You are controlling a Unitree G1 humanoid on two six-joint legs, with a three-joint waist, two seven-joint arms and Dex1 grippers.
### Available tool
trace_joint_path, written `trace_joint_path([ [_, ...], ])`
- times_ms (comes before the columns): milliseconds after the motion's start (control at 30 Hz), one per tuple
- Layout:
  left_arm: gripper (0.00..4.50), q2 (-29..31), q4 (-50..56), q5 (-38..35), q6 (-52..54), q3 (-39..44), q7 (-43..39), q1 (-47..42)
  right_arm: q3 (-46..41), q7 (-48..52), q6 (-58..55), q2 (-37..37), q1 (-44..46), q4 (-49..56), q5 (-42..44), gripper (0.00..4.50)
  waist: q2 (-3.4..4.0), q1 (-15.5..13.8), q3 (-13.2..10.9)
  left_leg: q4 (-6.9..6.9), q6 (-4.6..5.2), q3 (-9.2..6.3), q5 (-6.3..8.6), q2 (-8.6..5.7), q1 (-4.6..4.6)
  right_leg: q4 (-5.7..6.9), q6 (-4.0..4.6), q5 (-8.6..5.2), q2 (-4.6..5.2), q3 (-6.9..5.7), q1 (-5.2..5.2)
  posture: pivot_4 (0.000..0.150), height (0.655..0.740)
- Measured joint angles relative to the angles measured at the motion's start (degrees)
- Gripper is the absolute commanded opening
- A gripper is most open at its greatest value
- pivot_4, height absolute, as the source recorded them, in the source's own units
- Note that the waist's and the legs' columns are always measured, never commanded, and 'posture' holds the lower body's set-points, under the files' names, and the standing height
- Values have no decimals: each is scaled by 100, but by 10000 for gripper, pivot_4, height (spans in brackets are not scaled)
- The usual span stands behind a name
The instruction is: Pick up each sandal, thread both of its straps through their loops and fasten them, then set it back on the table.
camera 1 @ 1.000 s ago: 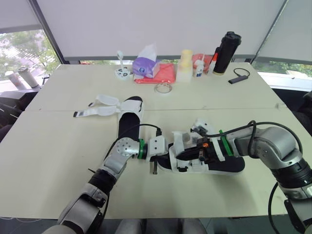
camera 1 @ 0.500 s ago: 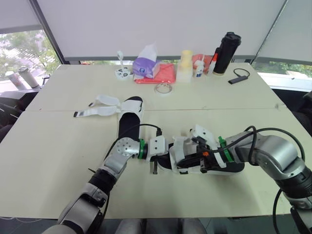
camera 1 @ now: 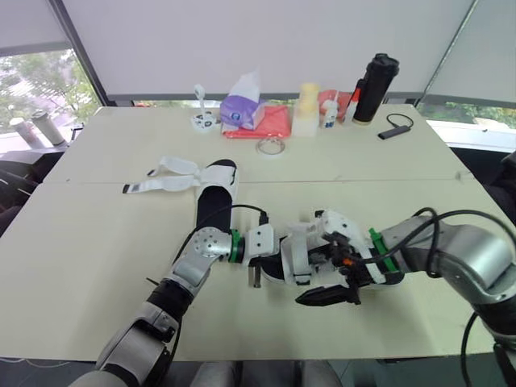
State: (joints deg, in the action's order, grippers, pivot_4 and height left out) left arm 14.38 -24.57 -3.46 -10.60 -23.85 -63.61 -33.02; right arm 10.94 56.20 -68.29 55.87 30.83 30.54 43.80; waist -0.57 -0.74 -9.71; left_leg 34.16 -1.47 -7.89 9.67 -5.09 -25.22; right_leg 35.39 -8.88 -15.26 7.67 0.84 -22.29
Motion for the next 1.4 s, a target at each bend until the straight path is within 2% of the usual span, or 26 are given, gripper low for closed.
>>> trace_joint_path([
  [300,0,0,-7,1,0,4,-2,-11,-1028,8,-508,420,-236,493,845,44397,0,-3,1,0,0,2,0,1,-4,0,4,-2,1,0,1,1500,7296],
  [567,0,-9,-45,2,-2,3,-12,-37,-1545,-595,-865,359,-1382,784,1381,44397,0,-6,4,0,1,5,0,2,-5,0,5,-2,3,2,0,1500,7296],
  [700,0,-9,-66,2,-3,2,-20,-42,-1659,-976,-839,157,-1827,895,1495,44397,1,-6,11,1,1,5,0,2,-4,-1,5,-2,3,2,2,1500,7296],
  [800,0,-12,-68,2,-5,-5,-38,-37,-1562,-1349,-596,-75,-2359,947,1222,44397,-7,-6,19,0,1,4,0,2,-4,-1,6,-3,2,2,1,1500,7296],
  [933,0,2,-82,4,-4,0,-51,-39,-1482,-2065,-286,-930,-2768,697,851,44397,-4,-2,33,1,1,4,-1,2,-1,0,6,-2,1,4,4,1500,7296],
  [1167,0,16,-104,29,-4,17,-48,-44,-1354,-2446,-119,-1395,-2863,576,657,44397,1,9,39,1,2,0,-1,3,4,3,11,1,-4,4,7,1500,7296],
  [1400,0,22,-101,31,-5,18,-47,-42,-1468,-2662,-253,-1656,-2772,574,1031,44397,4,10,42,1,2,-2,-1,3,5,4,12,2,-4,4,6,1500,7296],
])
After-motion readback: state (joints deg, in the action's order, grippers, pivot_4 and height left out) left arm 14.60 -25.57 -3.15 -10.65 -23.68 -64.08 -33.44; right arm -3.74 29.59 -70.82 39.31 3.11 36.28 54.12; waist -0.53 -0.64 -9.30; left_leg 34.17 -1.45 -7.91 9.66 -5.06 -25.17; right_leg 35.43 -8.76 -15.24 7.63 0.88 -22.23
